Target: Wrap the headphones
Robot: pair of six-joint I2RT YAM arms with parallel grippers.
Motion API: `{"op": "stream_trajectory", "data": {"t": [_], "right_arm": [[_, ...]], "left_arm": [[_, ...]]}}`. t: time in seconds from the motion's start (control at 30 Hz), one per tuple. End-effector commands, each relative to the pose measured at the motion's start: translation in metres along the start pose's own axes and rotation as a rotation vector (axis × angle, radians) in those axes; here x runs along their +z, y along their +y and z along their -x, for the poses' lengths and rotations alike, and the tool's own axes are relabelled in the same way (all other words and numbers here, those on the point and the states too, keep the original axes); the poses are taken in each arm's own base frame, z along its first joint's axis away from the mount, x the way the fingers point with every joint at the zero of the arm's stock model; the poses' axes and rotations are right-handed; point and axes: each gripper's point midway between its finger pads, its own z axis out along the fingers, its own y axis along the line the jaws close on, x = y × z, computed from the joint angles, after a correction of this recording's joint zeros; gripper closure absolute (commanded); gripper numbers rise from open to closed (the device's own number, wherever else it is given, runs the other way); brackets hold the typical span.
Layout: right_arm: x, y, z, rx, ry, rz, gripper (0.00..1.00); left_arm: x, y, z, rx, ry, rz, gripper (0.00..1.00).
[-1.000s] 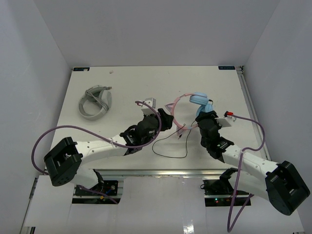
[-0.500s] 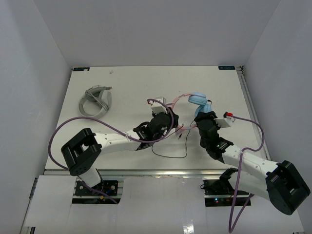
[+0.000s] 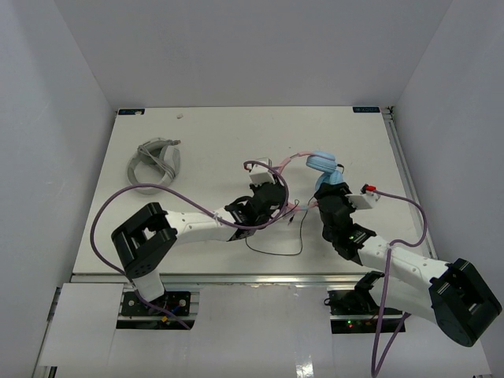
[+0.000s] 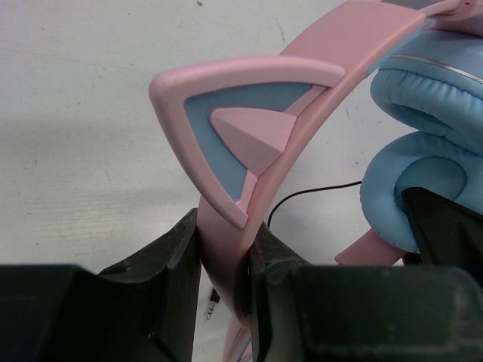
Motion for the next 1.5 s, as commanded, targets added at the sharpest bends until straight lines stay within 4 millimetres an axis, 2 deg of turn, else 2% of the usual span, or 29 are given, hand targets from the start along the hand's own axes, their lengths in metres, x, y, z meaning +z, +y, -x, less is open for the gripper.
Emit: {"op": "stream_trajectory", "data": {"t": [0.0,0.1,0.17,0.27,0.37,0.53,0.67,0.87,0.93,1.07,1.2,1.27,1.3,1.47], "right_arm": [[-0.002,0.025,0.026,0.101,-0.093,0.065,0.84],[-0.006,0.034,0.026,-0.004,-0.075,0.135,0.57],[-0.010,0.045,0.027,-0.058,-0.063,0.203,0.44],[-0.017,0.060,0.030,-0.107,-0.049,0.274,0.31],[-0.021,0.072,0.030,-0.165,-0.027,0.329,0.24],[-0.026,0.080,0.023,-0.237,0.024,0.365,0.20],[-0.032,0.081,0.022,-0.274,0.045,0.399,0.15],[-0.062,0.091,0.025,-0.385,0.065,0.605,0.12],[-0.075,0.097,0.028,-0.395,0.061,0.688,0.11],[-0.099,0.105,0.015,-0.436,0.098,0.865,0.10],[-0.126,0.118,-0.002,-0.416,0.131,1.078,0.17],[-0.133,0.108,-0.019,-0.401,0.161,1.139,0.25],[-0.141,0.111,-0.023,-0.394,0.170,1.192,0.27],[-0.153,0.111,-0.036,-0.390,0.173,1.278,0.30]], "left_arm": [[0.000,-0.006,0.018,-0.021,-0.047,0.044,1.00],[-0.001,0.000,0.020,-0.026,-0.055,0.078,1.00],[-0.003,0.003,0.026,-0.034,-0.073,0.096,1.00],[-0.004,0.008,0.032,-0.029,-0.080,0.127,1.00],[-0.003,0.009,0.035,-0.017,-0.053,0.153,1.00],[-0.005,0.009,0.040,0.025,-0.020,0.183,1.00],[-0.010,0.026,0.046,0.045,-0.008,0.286,1.00],[-0.013,0.051,0.055,-0.008,0.034,0.329,1.00],[-0.015,0.060,0.066,-0.035,0.032,0.338,1.00],[-0.022,0.064,0.097,-0.050,-0.031,0.342,1.00],[-0.028,0.053,0.125,-0.051,-0.080,0.327,1.00],[-0.031,0.051,0.132,-0.060,-0.095,0.323,1.00],[-0.034,0.051,0.137,-0.066,-0.106,0.326,1.00],[-0.041,0.054,0.148,-0.107,-0.140,0.360,1.00]]}}
